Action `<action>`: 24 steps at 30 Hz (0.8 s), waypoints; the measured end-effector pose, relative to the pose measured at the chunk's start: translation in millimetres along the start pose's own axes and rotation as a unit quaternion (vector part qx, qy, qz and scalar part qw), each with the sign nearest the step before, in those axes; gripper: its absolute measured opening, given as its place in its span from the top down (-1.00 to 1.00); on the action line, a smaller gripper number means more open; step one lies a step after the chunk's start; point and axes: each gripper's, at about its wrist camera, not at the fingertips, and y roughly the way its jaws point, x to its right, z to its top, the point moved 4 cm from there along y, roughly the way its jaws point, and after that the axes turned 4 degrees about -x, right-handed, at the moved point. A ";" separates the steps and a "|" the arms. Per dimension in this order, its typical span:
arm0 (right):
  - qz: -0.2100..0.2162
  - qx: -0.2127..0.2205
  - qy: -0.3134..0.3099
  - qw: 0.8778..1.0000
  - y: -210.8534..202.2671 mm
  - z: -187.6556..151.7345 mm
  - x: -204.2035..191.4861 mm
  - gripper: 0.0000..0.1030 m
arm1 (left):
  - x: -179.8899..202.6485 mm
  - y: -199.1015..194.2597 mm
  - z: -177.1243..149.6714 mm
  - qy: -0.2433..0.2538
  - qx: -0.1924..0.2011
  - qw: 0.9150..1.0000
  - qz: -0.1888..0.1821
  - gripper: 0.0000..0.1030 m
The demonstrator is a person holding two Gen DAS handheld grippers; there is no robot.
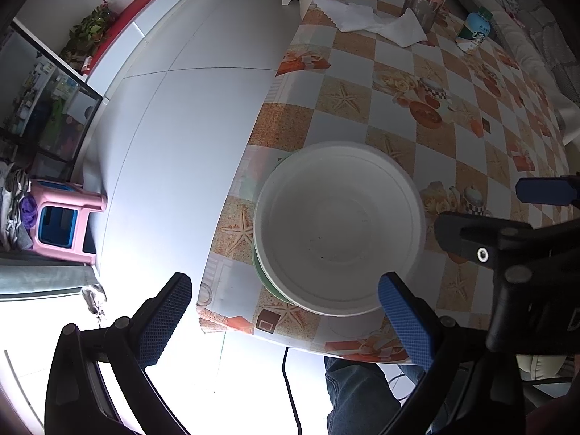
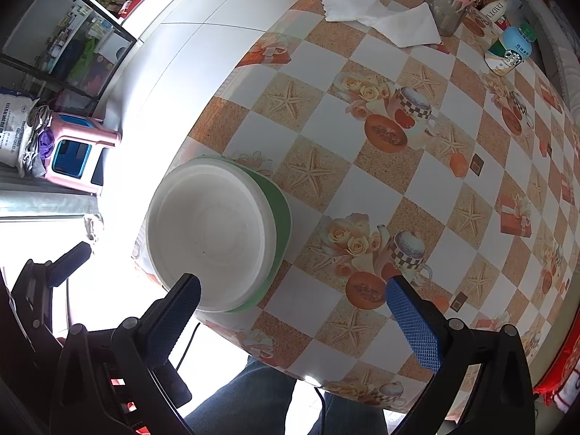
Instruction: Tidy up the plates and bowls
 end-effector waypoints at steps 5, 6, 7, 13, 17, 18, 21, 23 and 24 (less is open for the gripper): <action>0.000 0.000 0.001 1.000 -0.3 0.0 0.0 -1.00 | 2.4 0.9 0.1 0.005 -0.001 1.000 0.001 -0.99; 0.000 0.000 0.000 1.000 -0.2 -0.1 -0.1 -1.00 | 2.8 1.0 0.2 0.007 -0.002 1.000 0.001 -0.99; 0.000 -0.001 0.001 1.000 0.4 -0.3 0.0 -1.00 | 3.5 1.0 0.3 0.008 -0.002 1.000 0.001 -0.99; 0.001 -0.004 -0.003 1.000 3.0 -1.5 0.5 -1.00 | 4.2 1.1 0.6 0.009 -0.002 1.000 0.002 -0.99; 0.001 -0.006 -0.004 1.000 3.0 -1.2 0.8 -1.00 | 3.0 1.9 1.5 0.004 -0.004 1.000 0.003 -0.99; 0.001 -0.006 -0.005 1.000 3.4 -1.5 1.1 -1.00 | 2.8 2.1 1.6 0.003 -0.004 1.000 0.003 -0.99; 0.001 -0.006 -0.008 1.000 4.1 -1.5 0.7 -1.00 | 2.3 3.2 1.6 0.000 -0.007 1.000 0.004 -0.99; 0.001 -0.007 -0.011 1.000 4.6 -1.5 0.3 -1.00 | 2.5 4.4 1.2 0.001 -0.009 1.000 0.006 -0.99; 0.002 -0.007 -0.011 1.000 5.0 -1.5 0.5 -1.00 | 2.6 5.2 1.1 0.001 -0.011 1.000 0.008 -0.99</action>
